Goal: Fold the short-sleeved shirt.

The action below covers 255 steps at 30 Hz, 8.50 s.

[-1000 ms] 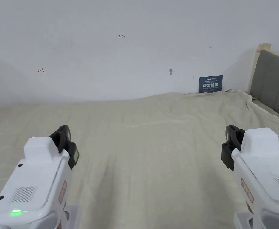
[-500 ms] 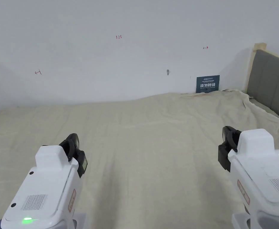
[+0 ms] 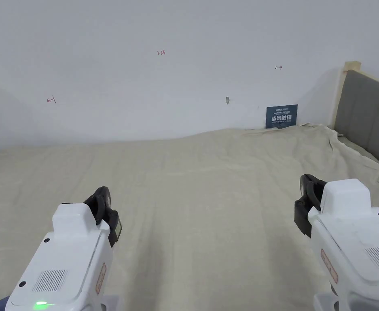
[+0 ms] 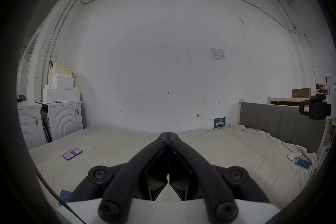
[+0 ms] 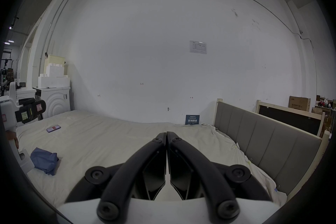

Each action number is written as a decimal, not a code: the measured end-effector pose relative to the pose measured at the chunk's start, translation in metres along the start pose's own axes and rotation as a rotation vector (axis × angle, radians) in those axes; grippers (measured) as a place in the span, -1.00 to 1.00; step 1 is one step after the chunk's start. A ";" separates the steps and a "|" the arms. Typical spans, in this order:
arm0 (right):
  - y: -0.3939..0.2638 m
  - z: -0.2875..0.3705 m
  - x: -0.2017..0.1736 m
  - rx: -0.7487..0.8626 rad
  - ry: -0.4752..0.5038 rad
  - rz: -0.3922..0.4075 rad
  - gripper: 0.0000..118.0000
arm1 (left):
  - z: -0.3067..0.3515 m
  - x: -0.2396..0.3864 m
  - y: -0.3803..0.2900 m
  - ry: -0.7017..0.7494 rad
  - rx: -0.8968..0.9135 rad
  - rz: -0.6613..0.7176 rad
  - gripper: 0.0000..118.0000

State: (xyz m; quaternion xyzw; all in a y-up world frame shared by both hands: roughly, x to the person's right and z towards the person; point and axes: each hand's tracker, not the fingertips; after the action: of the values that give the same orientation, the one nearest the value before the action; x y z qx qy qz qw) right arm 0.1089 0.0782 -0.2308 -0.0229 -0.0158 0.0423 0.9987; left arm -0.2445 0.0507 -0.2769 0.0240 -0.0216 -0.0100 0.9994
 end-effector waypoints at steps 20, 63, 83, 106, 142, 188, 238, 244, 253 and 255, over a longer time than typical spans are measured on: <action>0.000 0.002 0.002 0.001 -0.002 0.000 -1.00 | 0.002 -0.001 -0.001 -0.002 0.006 -0.004 -1.00; 0.000 0.003 0.002 0.017 -0.007 0.012 -0.10 | 0.005 -0.005 -0.005 0.034 0.022 0.004 -0.65; 0.001 0.004 0.002 0.055 -0.024 -0.004 1.00 | 0.009 -0.005 -0.003 0.024 0.053 -0.015 1.00; -0.001 0.008 0.002 0.064 -0.037 -0.001 1.00 | 0.010 -0.004 -0.002 0.033 0.058 -0.030 1.00; -0.001 0.010 0.002 0.068 -0.036 0.005 1.00 | 0.013 -0.006 -0.004 0.033 0.049 -0.033 1.00; 0.000 0.011 0.001 0.073 -0.038 -0.011 1.00 | 0.012 -0.009 -0.001 0.035 0.056 -0.036 1.00; 0.014 -0.011 -0.002 -0.493 -0.186 -0.323 1.00 | 0.014 -0.011 0.000 0.031 0.051 -0.032 1.00; 0.016 -0.013 -0.005 -0.489 -0.181 -0.318 1.00 | 0.014 -0.011 0.002 0.028 0.057 -0.043 1.00; 0.017 -0.014 -0.008 -0.448 -0.164 -0.267 1.00 | 0.014 -0.013 0.001 0.033 0.058 -0.033 1.00; 0.016 -0.013 -0.009 -0.439 -0.165 -0.252 1.00 | 0.013 -0.013 0.001 0.032 0.057 -0.033 1.00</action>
State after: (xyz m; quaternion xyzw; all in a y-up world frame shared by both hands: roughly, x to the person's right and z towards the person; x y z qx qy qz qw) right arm 0.0991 0.0928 -0.2446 -0.2331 -0.1088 -0.0849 0.9626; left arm -0.2583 0.0509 -0.2641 0.0528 -0.0055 -0.0253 0.9983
